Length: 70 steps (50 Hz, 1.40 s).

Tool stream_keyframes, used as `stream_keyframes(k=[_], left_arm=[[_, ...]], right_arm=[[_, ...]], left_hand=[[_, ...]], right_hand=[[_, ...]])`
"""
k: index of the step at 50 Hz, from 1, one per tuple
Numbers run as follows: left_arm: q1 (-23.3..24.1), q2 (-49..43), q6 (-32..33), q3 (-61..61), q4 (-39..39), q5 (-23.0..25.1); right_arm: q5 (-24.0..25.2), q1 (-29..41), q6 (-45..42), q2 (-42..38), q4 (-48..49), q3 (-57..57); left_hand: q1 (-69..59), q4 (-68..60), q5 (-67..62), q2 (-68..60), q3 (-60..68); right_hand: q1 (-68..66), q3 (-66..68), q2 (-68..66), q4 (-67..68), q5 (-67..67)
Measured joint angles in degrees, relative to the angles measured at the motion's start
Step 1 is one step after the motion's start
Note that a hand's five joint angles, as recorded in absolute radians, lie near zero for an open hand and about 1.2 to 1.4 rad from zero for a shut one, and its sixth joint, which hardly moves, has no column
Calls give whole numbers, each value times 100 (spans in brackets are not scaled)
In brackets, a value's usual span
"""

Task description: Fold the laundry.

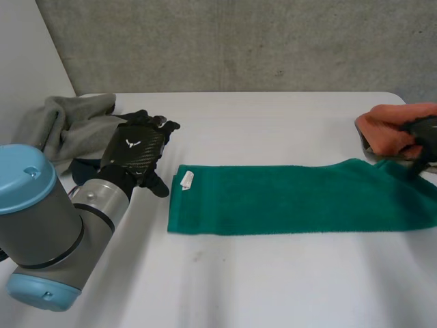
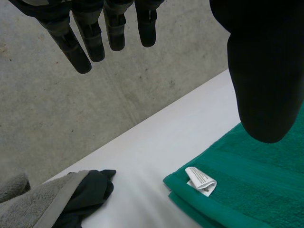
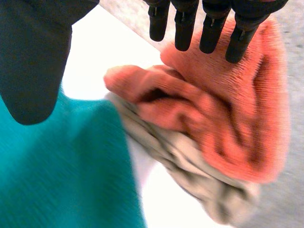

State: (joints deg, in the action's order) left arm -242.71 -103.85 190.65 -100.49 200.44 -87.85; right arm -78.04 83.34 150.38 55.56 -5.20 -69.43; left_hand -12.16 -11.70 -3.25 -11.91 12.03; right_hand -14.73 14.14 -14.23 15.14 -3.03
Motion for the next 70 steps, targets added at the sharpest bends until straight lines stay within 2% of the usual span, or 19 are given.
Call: stream_keyframes(k=[11, 16, 24, 29, 37, 41, 47, 53, 56, 61, 63, 66, 70], left_arm=[[49, 56, -48, 7, -160, -3], [64, 20, -37, 16, -159, 0], [109, -48, -35, 12, -154, -11], [116, -61, -36, 4, -154, -14], [116, -72, -37, 2, -154, -14], [105, -68, -36, -2, -154, -14], [71, -31, -37, -10, -154, -17], [48, 38, -35, -18, -154, -22], [19, 100, -32, -21, -155, -36], [-125, 258, -34, -25, -187, -97], [-248, 390, -37, -35, -222, -138], [-410, 572, -42, -65, -267, -175], [-689, 859, -51, -163, -323, -188]], right_arm=[[75, -1059, -1892, 372, -853, -405], [374, -1372, -2229, 254, -928, -757], [1035, -1607, -1948, 147, -140, -1334], [1200, -1636, -1621, 105, 323, -1534], [1214, -1619, -1459, -64, 592, -1589], [1155, -1627, -1475, -128, 641, -1613], [1035, -1666, -1417, 46, 866, -1752], [926, -1511, -1513, 564, 983, -1853], [822, -1140, -1716, 938, 926, -1852], [640, -123, -2079, 1379, 1033, -1787], [605, 781, -2296, 1559, 1314, -1739], [704, 1659, -2470, 1606, 1692, -1710], [1086, 2865, -2712, 1423, 2296, -1689]], left_hand=[[0, 0, 0, 0, 0], [0, 0, 0, 0, 0], [0, 0, 0, 0, 0], [0, 0, 0, 0, 0], [0, 0, 0, 0, 0], [0, 0, 0, 0, 0], [0, 0, 0, 0, 0], [0, 0, 0, 0, 0], [0, 0, 0, 0, 0], [0, 0, 0, 0, 0], [0, 0, 0, 0, 0], [0, 0, 0, 0, 0], [0, 0, 0, 0, 0]], right_hand=[[-621, 667, -601, 550, -849], [-761, 817, -738, 707, -1006], [-1069, 1121, -1096, 1050, -1303], [-1525, 1572, -1569, 1482, -1715], [-2904, 2999, -3002, 2843, -3037], [-4900, 5217, -5258, 5116, -5261], [-4900, 5379, -5320, 5310, -5350], [-4900, 5379, -5320, 5310, -5350], [-4900, 5378, -5320, 5311, -5406], [-4900, 5394, -5320, 5326, -5421], [-4900, 5401, -5320, 5332, -5421], [-4900, 5402, -5320, 5332, -5421], [-4900, 5402, -5320, 5333, -5422]])
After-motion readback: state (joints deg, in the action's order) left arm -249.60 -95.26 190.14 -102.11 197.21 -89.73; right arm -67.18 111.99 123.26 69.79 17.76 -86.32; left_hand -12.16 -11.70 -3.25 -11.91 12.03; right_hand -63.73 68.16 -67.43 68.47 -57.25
